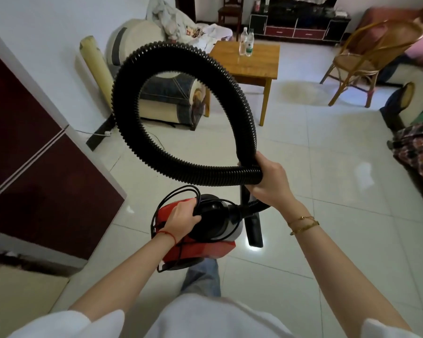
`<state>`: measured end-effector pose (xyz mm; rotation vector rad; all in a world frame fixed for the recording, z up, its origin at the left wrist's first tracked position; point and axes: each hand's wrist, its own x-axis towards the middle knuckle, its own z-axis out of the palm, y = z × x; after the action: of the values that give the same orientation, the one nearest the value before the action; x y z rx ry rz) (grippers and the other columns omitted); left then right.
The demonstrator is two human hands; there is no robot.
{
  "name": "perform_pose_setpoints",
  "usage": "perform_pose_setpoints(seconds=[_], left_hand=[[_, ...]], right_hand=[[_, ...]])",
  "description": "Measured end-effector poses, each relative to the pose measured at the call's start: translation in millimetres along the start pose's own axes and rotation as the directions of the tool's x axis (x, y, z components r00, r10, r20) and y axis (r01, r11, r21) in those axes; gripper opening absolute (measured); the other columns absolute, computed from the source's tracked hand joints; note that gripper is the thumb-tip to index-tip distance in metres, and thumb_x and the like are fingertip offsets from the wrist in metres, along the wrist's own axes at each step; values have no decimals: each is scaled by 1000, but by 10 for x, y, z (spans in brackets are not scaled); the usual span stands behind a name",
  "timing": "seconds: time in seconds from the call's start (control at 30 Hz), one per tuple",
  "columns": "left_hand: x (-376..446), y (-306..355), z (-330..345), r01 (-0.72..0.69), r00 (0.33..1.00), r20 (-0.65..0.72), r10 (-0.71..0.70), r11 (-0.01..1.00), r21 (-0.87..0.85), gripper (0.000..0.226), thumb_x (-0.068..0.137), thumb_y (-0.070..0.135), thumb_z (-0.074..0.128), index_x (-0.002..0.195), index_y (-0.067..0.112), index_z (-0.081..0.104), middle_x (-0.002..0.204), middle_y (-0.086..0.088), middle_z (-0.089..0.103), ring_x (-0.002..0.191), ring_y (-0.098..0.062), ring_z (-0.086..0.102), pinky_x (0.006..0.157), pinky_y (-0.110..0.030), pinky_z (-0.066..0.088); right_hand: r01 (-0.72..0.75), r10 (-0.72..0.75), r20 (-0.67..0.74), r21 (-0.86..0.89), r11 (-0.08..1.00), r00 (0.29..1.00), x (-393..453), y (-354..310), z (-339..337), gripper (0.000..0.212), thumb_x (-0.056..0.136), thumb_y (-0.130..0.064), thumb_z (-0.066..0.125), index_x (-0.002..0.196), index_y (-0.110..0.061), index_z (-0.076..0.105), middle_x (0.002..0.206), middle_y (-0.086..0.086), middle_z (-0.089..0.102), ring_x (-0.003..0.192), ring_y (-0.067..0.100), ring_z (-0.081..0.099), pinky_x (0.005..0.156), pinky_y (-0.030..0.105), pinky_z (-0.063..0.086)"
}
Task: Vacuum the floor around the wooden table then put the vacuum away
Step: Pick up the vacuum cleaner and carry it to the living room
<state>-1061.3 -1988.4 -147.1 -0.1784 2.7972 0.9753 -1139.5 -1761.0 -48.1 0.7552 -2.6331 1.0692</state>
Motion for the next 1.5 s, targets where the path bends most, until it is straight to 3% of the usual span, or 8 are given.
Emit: perform_pose_setpoints(seconds=[0.1, 0.37, 0.7, 1.0, 1.37, 1.5], left_hand=[[680, -29, -111, -7, 1000, -7, 7, 1000, -22, 23, 76, 8, 59, 99, 7, 61, 92, -7, 66, 89, -24, 62, 80, -39, 51], [2553, -7, -519, -49, 998, -23, 50, 996, 71, 13, 83, 19, 54, 93, 17, 61, 86, 1, 67, 82, -23, 64, 67, -27, 46], [4510, 10, -1076, 36, 999, 27, -39, 995, 89, 27, 85, 23, 53, 110, 16, 58, 106, -5, 67, 99, -26, 62, 83, -38, 50], [6230, -59, -1423, 145, 987, -66, -143, 989, 19, 31, 84, 16, 59, 114, 10, 59, 106, -10, 67, 101, -28, 62, 85, -38, 49], [8144, -293, -1778, 364, 930, -40, -366, 930, -46, 41, 89, 22, 63, 126, 12, 50, 113, -8, 66, 107, -26, 61, 92, -39, 49], [8757, -624, -1737, 400, 915, -25, -403, 914, -68, 45, 89, 25, 63, 129, 12, 48, 116, -7, 64, 110, -24, 60, 95, -37, 48]], right_hand=[[0, 0, 15, 5, 1000, 1000, 658, 314, 115, 34, 70, -21, 64, 103, -24, 56, 77, -6, 67, 67, 22, 63, 60, 38, 53], [0, 0, 34, -16, 1000, 999, 2427, 1040, 386, 30, 72, -22, 64, 101, -24, 55, 76, -6, 65, 67, 20, 62, 60, 38, 52], [35, -36, 61, 11, 999, 998, 4371, 1854, 712, 32, 72, -21, 66, 102, -22, 55, 76, -5, 65, 68, 18, 62, 59, 36, 51], [74, -94, 203, 102, 992, 975, 6326, 2807, 1144, 32, 74, -20, 68, 103, -21, 54, 81, -2, 67, 74, 20, 65, 64, 42, 53], [137, -163, 330, 103, 985, 930, 8413, 3567, 1912, 40, 71, -24, 58, 111, -29, 51, 73, -9, 62, 68, 21, 64, 59, 27, 46], [126, -156, 361, 104, 986, 919, 8979, 3906, 2380, 40, 71, -24, 57, 107, -36, 46, 64, -19, 52, 61, 12, 58, 55, 20, 39]])
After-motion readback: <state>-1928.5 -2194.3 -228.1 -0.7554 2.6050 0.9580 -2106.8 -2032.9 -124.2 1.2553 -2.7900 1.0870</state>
